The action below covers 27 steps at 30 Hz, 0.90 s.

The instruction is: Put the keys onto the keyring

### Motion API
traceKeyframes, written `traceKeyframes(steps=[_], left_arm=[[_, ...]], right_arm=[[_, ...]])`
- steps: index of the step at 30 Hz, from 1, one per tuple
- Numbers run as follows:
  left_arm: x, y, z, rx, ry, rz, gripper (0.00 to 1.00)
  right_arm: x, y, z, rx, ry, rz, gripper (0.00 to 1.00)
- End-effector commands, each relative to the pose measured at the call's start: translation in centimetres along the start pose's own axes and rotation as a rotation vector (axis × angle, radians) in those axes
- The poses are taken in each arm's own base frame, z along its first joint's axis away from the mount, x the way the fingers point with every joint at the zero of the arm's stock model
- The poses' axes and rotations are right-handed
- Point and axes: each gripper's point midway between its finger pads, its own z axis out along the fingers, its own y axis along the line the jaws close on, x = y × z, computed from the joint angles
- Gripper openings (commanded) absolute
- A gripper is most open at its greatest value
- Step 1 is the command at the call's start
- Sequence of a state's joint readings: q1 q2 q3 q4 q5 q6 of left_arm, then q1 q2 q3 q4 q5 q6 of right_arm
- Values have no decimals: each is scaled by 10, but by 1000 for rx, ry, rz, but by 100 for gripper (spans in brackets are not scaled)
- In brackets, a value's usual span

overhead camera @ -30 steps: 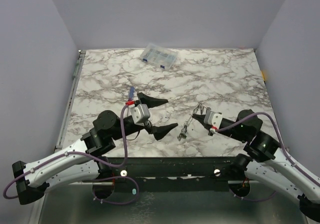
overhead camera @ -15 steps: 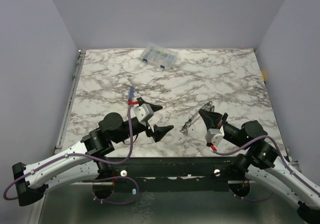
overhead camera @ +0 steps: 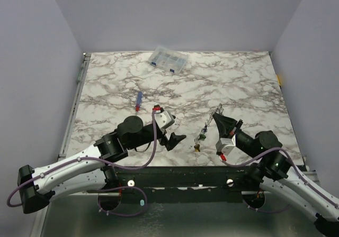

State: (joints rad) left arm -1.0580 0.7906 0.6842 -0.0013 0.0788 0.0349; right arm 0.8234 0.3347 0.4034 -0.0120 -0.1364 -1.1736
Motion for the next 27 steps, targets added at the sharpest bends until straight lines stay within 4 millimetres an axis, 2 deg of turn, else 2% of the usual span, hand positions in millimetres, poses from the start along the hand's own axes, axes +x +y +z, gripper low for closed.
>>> traceKeyframes(steps=[1, 5, 10, 13, 17, 21, 23, 24, 27], left_arm=[[4, 8, 11, -68, 44, -89, 89], [31, 6, 27, -66, 125, -140, 82], [57, 4, 59, -83, 168, -244, 75], [66, 9, 77, -118, 181, -282, 74], [72, 11, 101, -129, 178, -291, 70], [78, 31, 125, -244, 177, -303, 68], [82, 41, 138, -313, 174, -329, 68], [92, 46, 146, -349, 192, -340, 68], [97, 52, 172, -391, 199, -348, 64]], right_arm=[[14, -58, -9, 252, 119, 105, 0], [36, -69, -15, 325, 254, 111, 0], [63, -105, -33, 519, 463, 230, 0], [77, -118, -42, 594, 595, 273, 0], [84, -134, -61, 719, 683, 316, 0], [86, -150, -81, 847, 754, 418, 0], [85, -155, -85, 880, 770, 471, 0], [84, -156, -85, 888, 769, 505, 0], [80, -163, -84, 912, 748, 589, 0]])
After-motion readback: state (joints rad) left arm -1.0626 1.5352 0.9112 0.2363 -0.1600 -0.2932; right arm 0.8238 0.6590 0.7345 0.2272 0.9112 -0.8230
